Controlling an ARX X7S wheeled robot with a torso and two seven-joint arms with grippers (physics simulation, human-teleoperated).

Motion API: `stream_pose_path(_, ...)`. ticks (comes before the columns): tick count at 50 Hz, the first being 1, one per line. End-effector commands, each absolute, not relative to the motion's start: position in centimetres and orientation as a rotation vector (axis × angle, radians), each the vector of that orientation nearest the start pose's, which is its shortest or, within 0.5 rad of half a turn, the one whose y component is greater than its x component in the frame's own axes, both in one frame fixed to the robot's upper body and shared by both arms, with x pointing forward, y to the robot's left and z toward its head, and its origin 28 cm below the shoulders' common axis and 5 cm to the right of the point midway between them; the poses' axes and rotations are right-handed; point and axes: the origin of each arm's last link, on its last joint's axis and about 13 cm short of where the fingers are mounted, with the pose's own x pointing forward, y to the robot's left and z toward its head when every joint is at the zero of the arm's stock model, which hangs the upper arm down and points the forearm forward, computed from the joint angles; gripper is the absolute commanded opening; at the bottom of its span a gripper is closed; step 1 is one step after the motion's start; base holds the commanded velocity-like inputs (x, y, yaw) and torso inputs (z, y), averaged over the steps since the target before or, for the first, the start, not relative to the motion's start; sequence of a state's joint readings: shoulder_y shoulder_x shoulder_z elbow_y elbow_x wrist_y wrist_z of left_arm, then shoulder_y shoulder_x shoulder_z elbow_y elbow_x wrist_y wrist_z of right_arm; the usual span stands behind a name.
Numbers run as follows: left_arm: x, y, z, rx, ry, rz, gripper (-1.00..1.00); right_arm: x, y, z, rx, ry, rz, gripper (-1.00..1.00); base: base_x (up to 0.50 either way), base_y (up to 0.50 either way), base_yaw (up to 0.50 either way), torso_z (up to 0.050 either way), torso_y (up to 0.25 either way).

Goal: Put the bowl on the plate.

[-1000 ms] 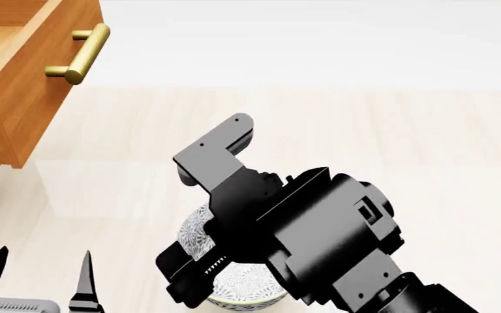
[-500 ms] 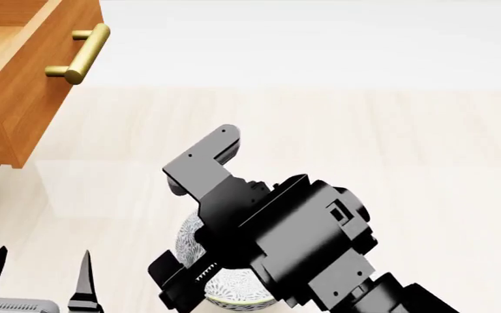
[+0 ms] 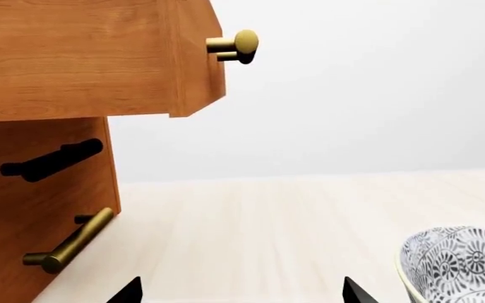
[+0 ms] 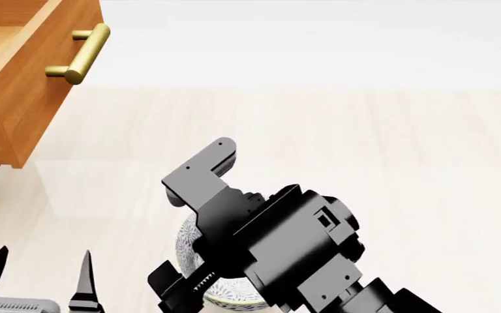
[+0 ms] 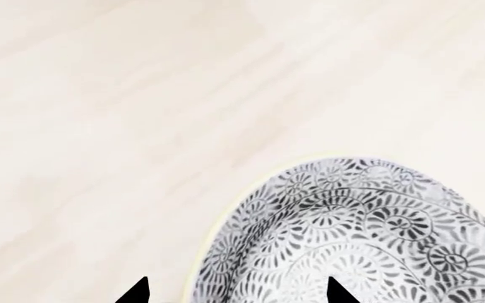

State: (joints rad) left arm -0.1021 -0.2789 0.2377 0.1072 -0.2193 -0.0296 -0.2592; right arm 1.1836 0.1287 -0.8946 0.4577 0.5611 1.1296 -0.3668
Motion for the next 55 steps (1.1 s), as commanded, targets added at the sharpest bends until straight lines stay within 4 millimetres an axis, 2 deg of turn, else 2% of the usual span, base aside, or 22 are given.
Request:
stream_pose_path(1,23.0,22.0,5.1,0.049,-0.125,0.005,1.00,36.2,-3.8,16.6,-0.428,0.768,0.796,1.00,0.00,0.00,0.00,0.000,0.000)
stream_pose_path(21,22.9,22.1,5.1,0.049,-0.127,0.008,1.00,36.4,-3.4,15.6,-0.430,0.794,0.804,1.00,0.00,0.00,0.00,0.000,0.000)
stream_pose_path(37,23.0,22.0,5.2,0.050,-0.128,0.007,1.00,36.5,-3.6,13.6,-0.439,0.856,0.789,1.00,0.00,0.00,0.00,0.000,0.000)
stream_pose_path(55,22.9,22.1,5.3,0.050,-0.130,0.011,1.00,36.3,-3.5,12.8,-0.445,0.885,0.797,1.00,0.00,0.00,0.00,0.000,0.000)
